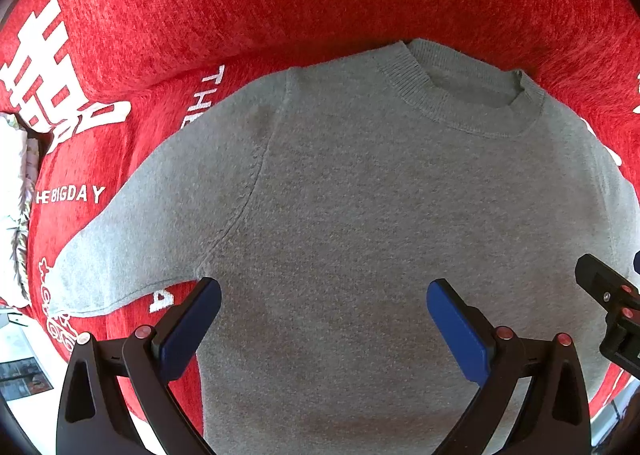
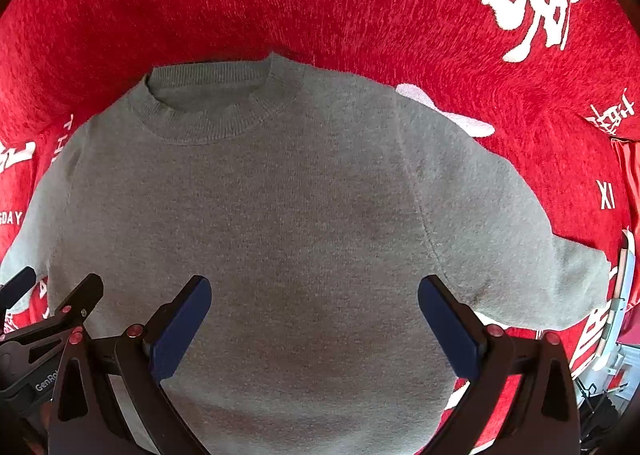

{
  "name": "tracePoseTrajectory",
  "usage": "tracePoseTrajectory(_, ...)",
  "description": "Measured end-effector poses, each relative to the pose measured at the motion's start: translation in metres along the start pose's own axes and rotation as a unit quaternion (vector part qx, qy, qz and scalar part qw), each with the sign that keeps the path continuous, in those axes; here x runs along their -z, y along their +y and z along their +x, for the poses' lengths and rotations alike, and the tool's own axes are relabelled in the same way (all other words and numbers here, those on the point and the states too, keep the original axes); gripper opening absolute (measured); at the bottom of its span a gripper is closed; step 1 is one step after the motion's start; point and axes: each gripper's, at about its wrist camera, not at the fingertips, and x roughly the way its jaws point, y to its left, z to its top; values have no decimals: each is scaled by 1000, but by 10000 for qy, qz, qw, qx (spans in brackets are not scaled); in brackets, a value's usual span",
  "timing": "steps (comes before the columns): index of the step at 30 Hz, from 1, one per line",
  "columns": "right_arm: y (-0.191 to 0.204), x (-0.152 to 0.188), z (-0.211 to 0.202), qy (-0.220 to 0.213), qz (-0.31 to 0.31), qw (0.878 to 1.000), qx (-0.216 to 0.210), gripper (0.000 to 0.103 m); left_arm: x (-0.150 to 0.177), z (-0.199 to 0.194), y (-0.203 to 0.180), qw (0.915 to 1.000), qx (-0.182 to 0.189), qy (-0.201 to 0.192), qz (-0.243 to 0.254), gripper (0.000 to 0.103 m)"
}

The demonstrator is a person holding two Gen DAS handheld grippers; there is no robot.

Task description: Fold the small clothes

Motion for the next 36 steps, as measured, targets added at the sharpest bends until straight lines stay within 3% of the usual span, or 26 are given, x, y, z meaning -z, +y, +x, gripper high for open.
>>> tracePoseTrajectory(24,4,-2,4,80,10,10000,31,103,1,1,4,9996,-160,227,-9,103)
tracePoseTrajectory(27,6,0,4,68,2,9999,79,103,1,3,5,10000,64,39,-46,103)
tracePoseTrajectory(36,9,-1,4,48,-1,10000,2,103,0,3,5,9999,93,-59,-58,103)
